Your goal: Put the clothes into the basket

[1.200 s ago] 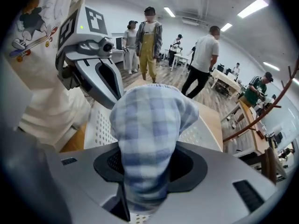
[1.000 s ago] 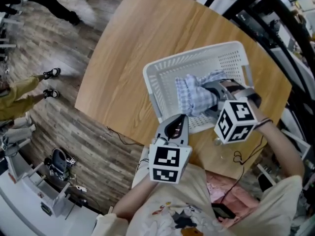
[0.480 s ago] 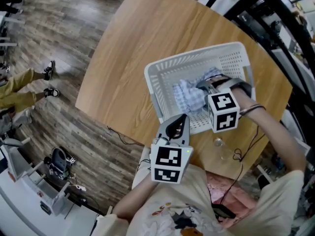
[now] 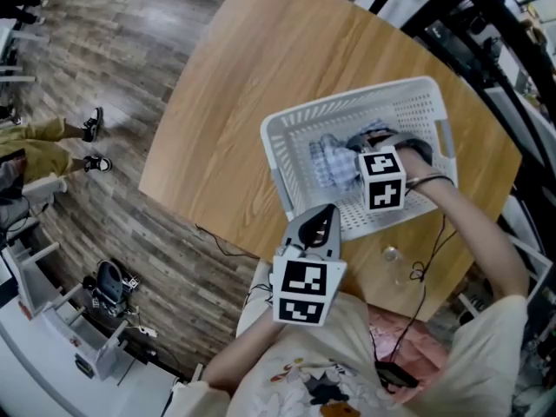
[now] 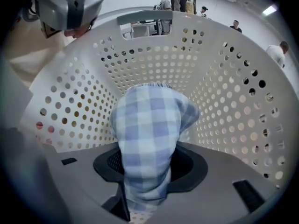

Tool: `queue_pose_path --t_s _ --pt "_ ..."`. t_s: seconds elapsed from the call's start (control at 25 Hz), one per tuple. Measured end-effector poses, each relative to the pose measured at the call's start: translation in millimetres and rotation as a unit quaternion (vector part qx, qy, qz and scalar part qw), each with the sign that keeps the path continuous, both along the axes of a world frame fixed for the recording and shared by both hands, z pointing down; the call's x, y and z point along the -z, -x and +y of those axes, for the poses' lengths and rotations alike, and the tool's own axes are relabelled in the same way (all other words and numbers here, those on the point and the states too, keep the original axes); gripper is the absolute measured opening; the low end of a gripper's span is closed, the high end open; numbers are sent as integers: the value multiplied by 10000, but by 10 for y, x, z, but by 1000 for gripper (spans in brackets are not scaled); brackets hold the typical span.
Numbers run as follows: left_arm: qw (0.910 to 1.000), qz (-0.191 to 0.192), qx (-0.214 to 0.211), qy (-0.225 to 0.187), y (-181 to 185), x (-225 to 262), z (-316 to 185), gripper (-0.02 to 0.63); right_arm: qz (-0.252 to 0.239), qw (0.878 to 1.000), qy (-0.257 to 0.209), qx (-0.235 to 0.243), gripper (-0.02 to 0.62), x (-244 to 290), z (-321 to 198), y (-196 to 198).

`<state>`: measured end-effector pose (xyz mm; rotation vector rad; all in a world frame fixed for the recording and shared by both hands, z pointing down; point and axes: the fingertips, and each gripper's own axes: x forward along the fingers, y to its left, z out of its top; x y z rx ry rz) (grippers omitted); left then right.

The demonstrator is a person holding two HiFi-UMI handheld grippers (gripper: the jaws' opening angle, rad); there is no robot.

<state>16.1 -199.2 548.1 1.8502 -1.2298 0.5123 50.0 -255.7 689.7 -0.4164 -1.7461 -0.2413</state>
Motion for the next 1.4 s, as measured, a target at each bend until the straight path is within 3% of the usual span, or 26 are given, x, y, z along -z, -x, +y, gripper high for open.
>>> queue_pose_path --t_s 0.52,0.76,0.96,1.2,1.4 --pt "9999 35 -60 81 3 -13 10 -3 244 9995 -167 -93 219 -544 -30 -19" --pt "10000 42 -45 77 8 -23 -1 -3 307 9994 -52 -140 281 -652 30 -52" --pt "9999 87 -5 105 23 -48 0 -3 271 9994 -29 -212 295 -559 42 -74" --pt "10000 65 -11 72 33 -61 -16 -3 29 9975 130 -698 295 -224 -29 -91" --pt "9999 74 -49 71 19 -86 -4 -3 -96 9968 -61 -797 295 72 -64 -155"
